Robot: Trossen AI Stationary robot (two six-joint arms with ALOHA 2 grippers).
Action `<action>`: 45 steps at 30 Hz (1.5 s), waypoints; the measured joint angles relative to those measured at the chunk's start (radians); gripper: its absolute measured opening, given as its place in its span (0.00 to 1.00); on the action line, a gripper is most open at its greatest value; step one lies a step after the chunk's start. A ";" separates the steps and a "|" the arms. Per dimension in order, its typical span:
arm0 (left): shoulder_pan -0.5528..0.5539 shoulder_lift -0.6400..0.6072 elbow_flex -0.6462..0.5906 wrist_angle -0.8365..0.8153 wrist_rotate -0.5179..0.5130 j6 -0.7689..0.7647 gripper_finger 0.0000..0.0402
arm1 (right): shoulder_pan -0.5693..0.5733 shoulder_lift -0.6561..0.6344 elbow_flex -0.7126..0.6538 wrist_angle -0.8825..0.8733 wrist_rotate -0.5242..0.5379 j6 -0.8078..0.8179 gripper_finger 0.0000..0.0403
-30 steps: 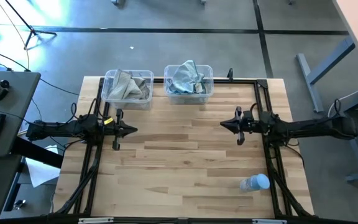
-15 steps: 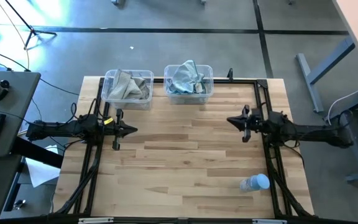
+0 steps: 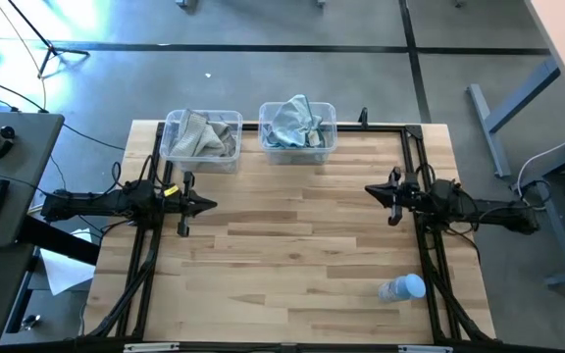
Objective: Sort microfiber towel by color & place in baskets
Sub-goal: Return to Home Position
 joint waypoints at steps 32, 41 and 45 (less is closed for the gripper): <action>0.000 0.000 0.000 0.000 0.000 0.000 0.00 | 0.134 0.006 0.000 -0.040 0.024 -0.247 0.00; 0.000 0.000 0.000 0.000 0.000 0.000 0.00 | 0.134 0.006 0.000 -0.040 0.024 -0.244 0.00; 0.000 0.000 0.000 0.000 0.000 0.000 0.00 | 0.134 0.006 0.000 -0.040 0.024 -0.244 0.00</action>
